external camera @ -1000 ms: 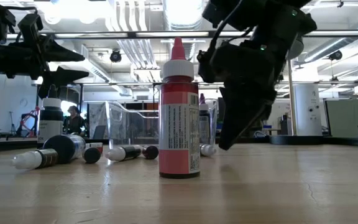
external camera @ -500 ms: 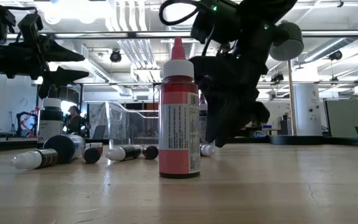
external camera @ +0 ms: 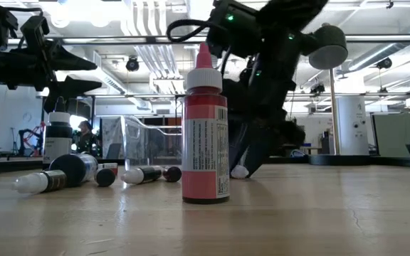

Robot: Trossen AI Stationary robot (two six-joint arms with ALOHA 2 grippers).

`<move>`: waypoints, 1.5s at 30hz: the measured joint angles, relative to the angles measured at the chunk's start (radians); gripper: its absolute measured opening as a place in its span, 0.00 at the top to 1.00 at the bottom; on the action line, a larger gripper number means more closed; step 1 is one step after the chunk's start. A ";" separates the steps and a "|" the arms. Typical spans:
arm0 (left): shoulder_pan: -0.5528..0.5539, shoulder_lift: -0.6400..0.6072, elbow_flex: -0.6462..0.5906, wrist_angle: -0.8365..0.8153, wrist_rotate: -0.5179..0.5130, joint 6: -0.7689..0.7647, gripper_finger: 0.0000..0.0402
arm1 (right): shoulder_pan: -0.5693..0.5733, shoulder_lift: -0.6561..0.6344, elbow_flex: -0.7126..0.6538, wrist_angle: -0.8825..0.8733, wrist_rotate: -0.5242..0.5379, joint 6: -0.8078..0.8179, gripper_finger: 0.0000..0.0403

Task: Pick & Place food coloring
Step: Put the small red food coloring bottle into the transparent bin, then put the large pink food coloring bottle into the transparent bin

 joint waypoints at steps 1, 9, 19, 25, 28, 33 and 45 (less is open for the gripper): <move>0.000 0.000 0.000 0.000 0.000 0.000 0.60 | 0.000 0.016 0.023 -0.034 0.001 0.000 0.59; 0.000 0.000 0.000 -0.001 0.000 0.000 0.60 | -0.001 0.061 0.158 -0.237 0.032 -0.104 0.74; 0.000 0.000 0.000 -0.001 0.000 0.000 0.60 | -0.014 0.028 0.168 -0.249 -0.035 -0.110 0.86; 0.000 0.000 0.000 -0.001 0.000 0.000 0.60 | -0.051 -0.115 0.256 -0.185 0.049 -0.160 0.86; 0.000 0.000 0.000 -0.001 0.000 0.000 0.60 | -0.083 -0.174 0.308 -0.148 0.130 -0.216 0.84; 0.000 0.000 0.000 -0.001 0.000 0.000 0.60 | -0.181 -0.188 0.368 -0.135 0.161 -0.300 0.69; 0.000 0.000 0.000 -0.001 0.000 0.000 0.60 | -0.109 -0.188 0.370 -0.261 0.089 -0.645 0.39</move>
